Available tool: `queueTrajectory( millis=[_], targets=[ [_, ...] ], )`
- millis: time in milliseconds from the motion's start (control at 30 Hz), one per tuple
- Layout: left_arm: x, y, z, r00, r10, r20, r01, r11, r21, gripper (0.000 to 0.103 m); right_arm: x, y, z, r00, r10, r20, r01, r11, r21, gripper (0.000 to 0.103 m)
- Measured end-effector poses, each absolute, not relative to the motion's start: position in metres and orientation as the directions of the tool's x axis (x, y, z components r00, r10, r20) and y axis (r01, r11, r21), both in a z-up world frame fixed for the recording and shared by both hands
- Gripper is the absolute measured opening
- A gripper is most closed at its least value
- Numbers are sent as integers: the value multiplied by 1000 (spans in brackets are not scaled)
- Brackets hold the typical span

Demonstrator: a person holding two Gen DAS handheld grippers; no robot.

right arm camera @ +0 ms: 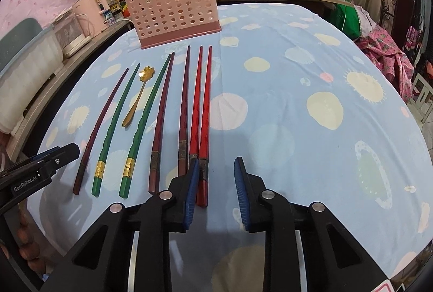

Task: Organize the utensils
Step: 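Move both grippers back down to the remaining chopsticks, then grasp a dark red chopstick with the left gripper while the right grasps a red chopstick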

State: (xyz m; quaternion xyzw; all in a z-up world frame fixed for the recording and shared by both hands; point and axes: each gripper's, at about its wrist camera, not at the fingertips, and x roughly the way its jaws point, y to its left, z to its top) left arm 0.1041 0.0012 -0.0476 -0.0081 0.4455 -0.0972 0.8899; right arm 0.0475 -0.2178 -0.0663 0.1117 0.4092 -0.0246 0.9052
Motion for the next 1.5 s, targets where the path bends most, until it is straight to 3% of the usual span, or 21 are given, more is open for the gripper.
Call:
queueTrajectory(
  millis=[767,1133,1333,1500],
  targets=[
    [97,0,-61,564,-179,-806,177,980,-94,50,45,-223,-71,654,31,-755,145,975,166,9],
    [88,-2,-61,553,-215,-805,209,971,-115,30,43,-226,-70,655,39,-755,147,973,179,9],
    [89,-3,-62,544,-233,-806,221,967,-131,9,42,-227,-70,654,41,-755,148,972,181,8],
    [88,1,-58,542,-246,-804,215,965,-151,7,38,-230,-68,656,53,-753,149,969,199,8]
  ],
)
